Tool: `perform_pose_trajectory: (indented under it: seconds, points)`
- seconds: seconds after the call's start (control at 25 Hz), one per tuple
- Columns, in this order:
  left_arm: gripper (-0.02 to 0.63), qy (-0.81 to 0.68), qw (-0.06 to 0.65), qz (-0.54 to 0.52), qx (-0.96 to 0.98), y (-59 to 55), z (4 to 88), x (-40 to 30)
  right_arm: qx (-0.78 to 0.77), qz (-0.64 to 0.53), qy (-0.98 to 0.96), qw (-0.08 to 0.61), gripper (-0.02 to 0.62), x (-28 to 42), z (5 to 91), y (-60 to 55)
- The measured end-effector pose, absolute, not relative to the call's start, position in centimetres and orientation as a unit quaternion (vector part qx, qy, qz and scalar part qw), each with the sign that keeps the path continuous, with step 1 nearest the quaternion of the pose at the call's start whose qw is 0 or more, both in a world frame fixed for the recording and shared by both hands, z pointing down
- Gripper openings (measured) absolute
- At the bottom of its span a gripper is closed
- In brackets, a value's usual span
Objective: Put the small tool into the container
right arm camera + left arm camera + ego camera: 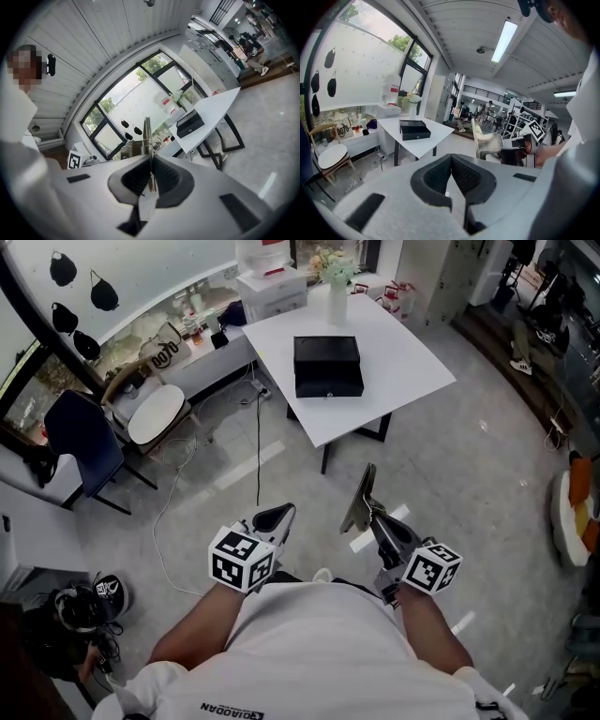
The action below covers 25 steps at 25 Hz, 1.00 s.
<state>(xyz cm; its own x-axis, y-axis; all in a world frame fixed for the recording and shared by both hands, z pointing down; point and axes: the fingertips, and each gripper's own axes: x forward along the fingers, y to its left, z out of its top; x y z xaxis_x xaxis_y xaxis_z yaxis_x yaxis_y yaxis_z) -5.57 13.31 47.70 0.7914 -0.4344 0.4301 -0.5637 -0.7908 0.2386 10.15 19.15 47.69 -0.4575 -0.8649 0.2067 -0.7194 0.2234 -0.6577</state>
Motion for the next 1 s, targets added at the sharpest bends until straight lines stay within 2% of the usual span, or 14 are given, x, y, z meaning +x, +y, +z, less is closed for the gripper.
perform_pose_trajectory:
  seconds: [1.0]
  points:
    - [0.009, -0.261, 0.195, 0.188, 0.927, 7.2, 49.7, -1.9, -0.516, -0.381, 0.763, 0.082, 0.014, 13.5, 50.7, 14.3]
